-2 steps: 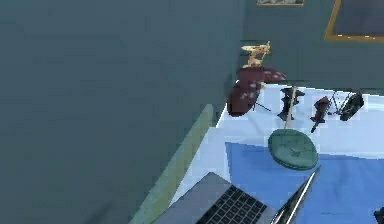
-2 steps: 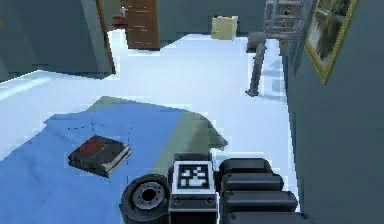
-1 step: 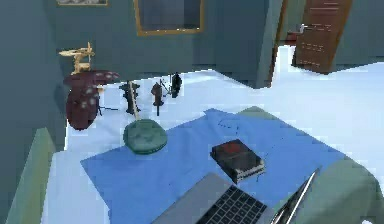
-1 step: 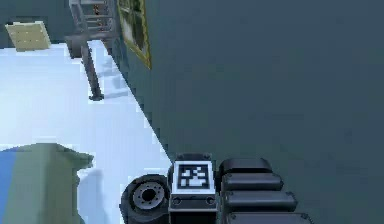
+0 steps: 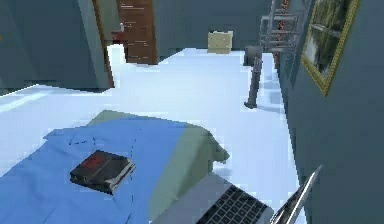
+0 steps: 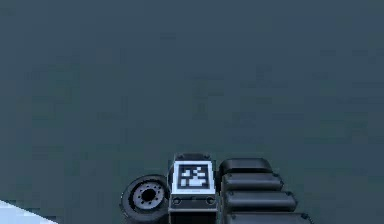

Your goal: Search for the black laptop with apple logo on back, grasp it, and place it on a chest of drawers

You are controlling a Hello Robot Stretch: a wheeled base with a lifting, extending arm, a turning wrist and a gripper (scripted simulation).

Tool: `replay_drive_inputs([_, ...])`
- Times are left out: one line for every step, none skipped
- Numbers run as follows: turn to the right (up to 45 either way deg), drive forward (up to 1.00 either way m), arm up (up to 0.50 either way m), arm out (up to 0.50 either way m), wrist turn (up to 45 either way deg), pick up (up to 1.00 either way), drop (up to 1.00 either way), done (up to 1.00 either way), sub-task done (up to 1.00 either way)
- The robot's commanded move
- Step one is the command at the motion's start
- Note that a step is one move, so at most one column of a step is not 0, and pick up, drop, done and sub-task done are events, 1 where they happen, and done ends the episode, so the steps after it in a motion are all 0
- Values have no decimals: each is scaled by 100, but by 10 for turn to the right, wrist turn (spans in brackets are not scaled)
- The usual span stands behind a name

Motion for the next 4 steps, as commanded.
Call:
replay_drive_inputs([180, 0, 0, 0, 0, 0, 0, 0, 0])
replay_drive_inputs([0, 60, 0, 0, 0, 0, 0, 0, 0])
replay_drive_inputs([0, 100, 0, 0, 0, 0, 0, 0, 0])
replay_drive_inputs([150, 0, 0, 0, 0, 0, 0, 0, 0])
